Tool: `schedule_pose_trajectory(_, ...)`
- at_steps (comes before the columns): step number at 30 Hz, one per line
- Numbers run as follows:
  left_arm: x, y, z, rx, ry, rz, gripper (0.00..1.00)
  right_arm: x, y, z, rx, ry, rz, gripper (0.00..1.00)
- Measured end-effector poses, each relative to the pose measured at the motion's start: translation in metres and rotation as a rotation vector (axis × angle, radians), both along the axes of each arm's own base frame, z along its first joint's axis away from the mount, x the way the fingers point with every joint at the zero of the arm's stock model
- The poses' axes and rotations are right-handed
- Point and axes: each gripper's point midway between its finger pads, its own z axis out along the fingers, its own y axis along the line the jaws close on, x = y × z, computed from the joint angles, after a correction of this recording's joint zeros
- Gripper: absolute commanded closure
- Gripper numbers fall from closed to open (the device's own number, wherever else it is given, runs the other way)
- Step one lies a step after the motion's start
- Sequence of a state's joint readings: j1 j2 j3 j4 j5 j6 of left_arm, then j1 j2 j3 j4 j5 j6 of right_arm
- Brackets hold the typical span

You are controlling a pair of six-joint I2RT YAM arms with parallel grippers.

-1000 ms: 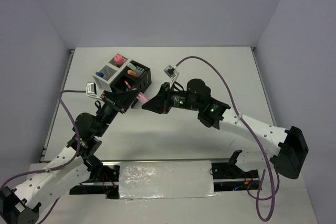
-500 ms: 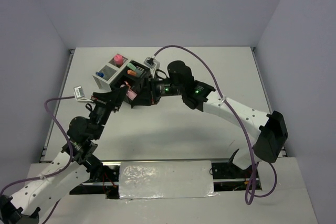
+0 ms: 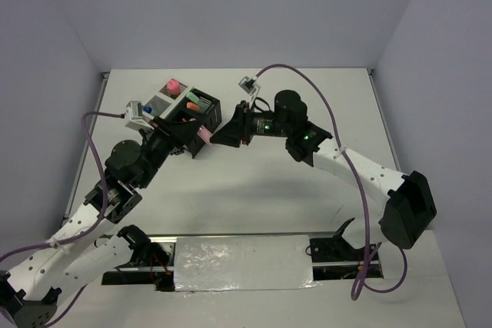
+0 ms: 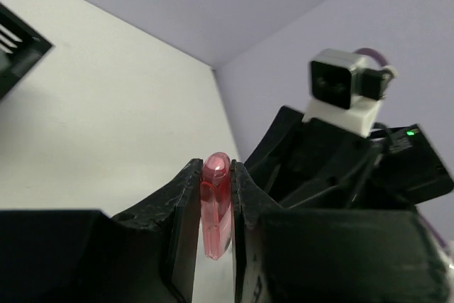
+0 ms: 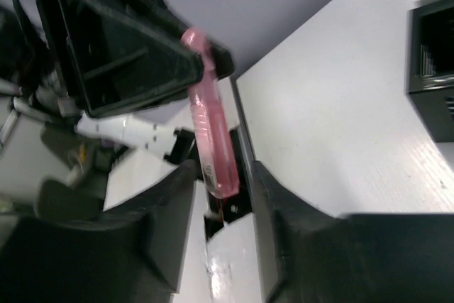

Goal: Sort the stationery into containers
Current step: Place the pen in the storage box.

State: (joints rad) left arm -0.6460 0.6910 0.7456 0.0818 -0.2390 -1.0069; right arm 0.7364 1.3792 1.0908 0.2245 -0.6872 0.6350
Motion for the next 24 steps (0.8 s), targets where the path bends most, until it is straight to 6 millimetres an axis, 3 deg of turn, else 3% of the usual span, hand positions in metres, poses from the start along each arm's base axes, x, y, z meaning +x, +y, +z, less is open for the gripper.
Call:
schedule_pose_trajectory(4, 0.014, 0.009, -0.015, 0.082, 0.041, 0.059, 1.00, 0.033, -0.018, 0.000, 0.006, -0.005, -0.092, 0.27)
schedule_pose_trajectory(9, 0.035, 0.020, -0.019, 0.157, 0.077, 0.123, 1.00, 0.052, -0.033, -0.010, -0.003, 0.004, -0.146, 0.22)
schedule_pose_trajectory(13, 0.057, 0.044, -0.027, 0.251, 0.116, 0.270, 1.00, 0.068, -0.052, -0.036, -0.078, 0.040, -0.254, 0.21)
schedule_pose_trajectory(18, 0.099, 0.076, -0.050, 0.399, 0.194, 0.469, 1.00, 0.060, -0.085, -0.053, -0.167, 0.033, -0.377, 0.20)
schedule_pose_trajectory(24, 0.132, 0.101, -0.087, 0.569, 0.287, 0.606, 1.00, 0.026, -0.118, -0.036, -0.146, -0.074, -0.433, 0.19)
